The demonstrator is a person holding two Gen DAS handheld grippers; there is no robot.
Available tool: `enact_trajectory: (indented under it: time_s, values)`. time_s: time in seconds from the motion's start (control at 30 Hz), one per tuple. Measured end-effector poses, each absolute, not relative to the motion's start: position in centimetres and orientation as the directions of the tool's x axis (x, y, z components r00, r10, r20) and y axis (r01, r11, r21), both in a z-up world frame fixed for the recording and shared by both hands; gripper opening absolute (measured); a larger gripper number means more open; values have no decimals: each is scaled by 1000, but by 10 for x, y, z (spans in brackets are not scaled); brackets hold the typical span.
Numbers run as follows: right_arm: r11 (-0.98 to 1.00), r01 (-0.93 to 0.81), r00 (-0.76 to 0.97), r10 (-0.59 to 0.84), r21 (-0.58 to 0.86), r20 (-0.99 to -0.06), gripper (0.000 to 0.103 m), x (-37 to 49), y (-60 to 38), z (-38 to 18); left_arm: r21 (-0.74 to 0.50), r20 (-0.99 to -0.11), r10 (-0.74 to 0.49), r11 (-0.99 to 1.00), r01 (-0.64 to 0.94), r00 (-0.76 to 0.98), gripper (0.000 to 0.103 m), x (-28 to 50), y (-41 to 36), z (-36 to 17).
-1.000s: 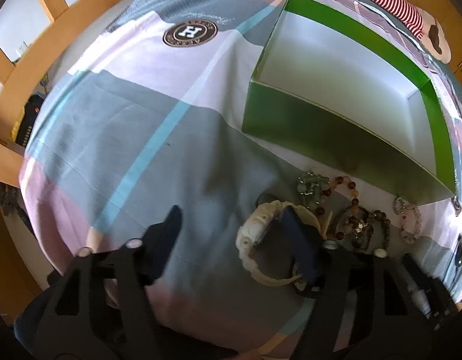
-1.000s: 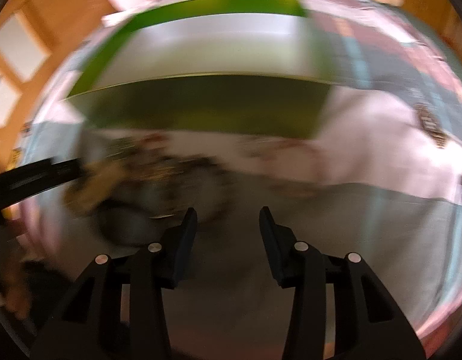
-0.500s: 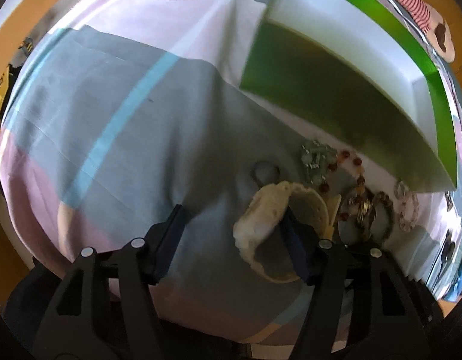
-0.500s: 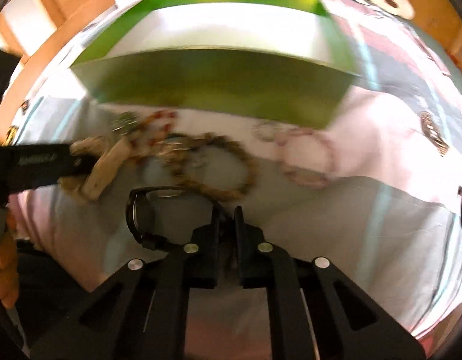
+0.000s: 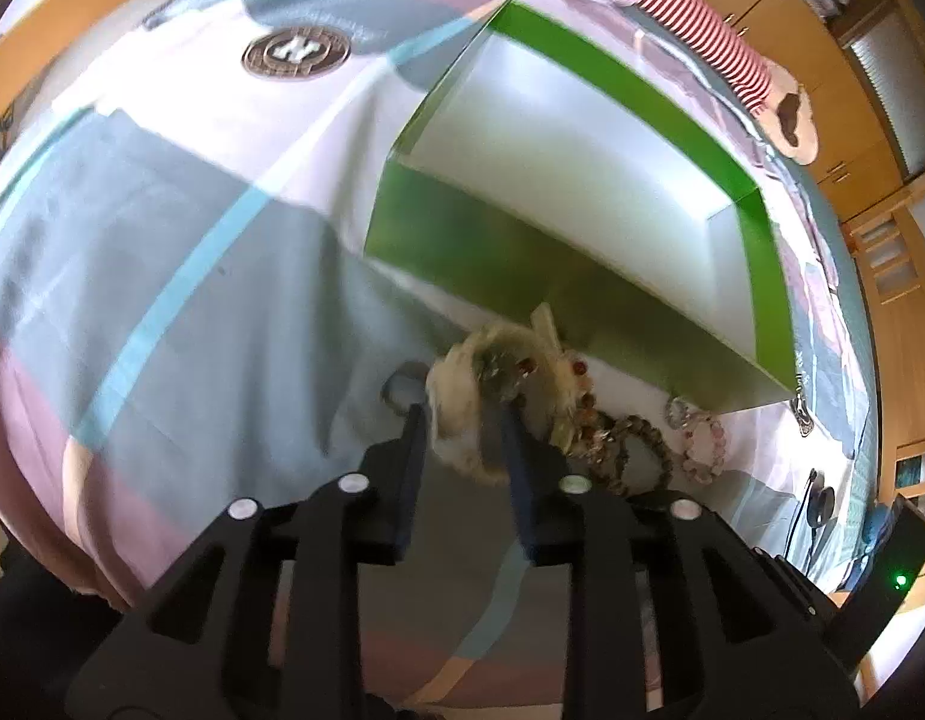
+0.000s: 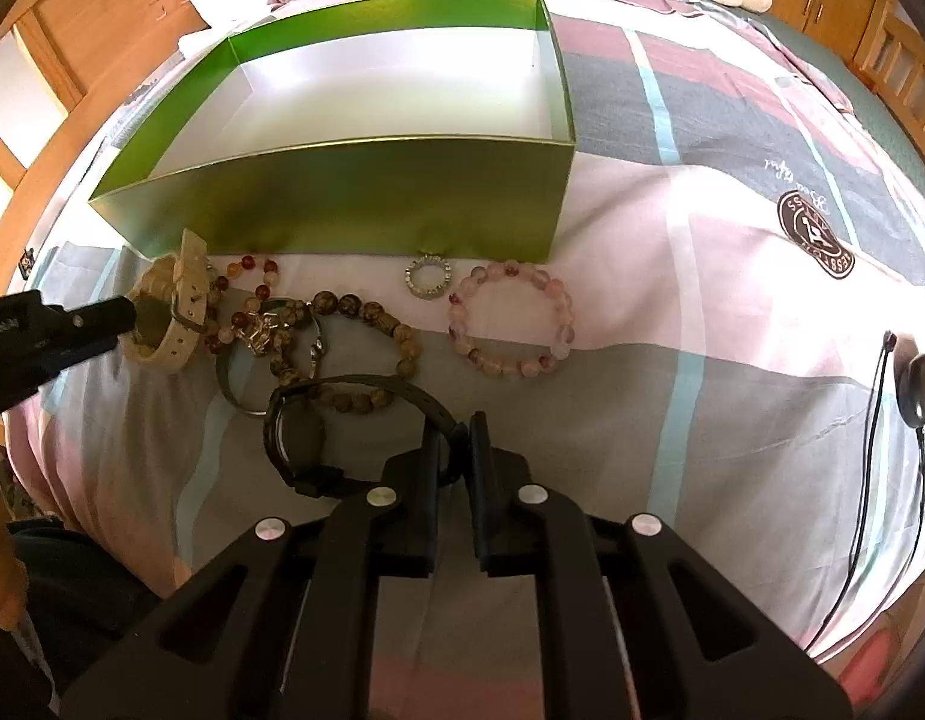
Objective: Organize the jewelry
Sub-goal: 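Grasp the white watch with the left tool while the right tool grasps the black-strap watch, then carry both watches into the green box and open both tools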
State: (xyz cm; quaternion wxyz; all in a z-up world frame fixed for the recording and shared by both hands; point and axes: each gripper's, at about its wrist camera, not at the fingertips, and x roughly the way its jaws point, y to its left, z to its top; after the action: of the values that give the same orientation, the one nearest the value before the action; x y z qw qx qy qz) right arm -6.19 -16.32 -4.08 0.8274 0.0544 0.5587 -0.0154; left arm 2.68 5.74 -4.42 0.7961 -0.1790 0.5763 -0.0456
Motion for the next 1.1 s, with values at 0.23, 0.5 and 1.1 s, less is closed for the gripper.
enact_trajectory:
  time_s: [0.23,0.5,1.1]
  values:
    - [989,122,372,29,80,-928,14,-54,-162,-41,-323,-916,-244,920,-223,320,58,28,71,-55]
    - [992,112,370,14,60,-929,32,-54,-157,-45,-181,-952,-148,978,-105,267,39,43,36,-65]
    - [996,51,485,42,76,-873,11,-59,-153,0,-148,-910,-98,984,-97,402,17,25,45,-26]
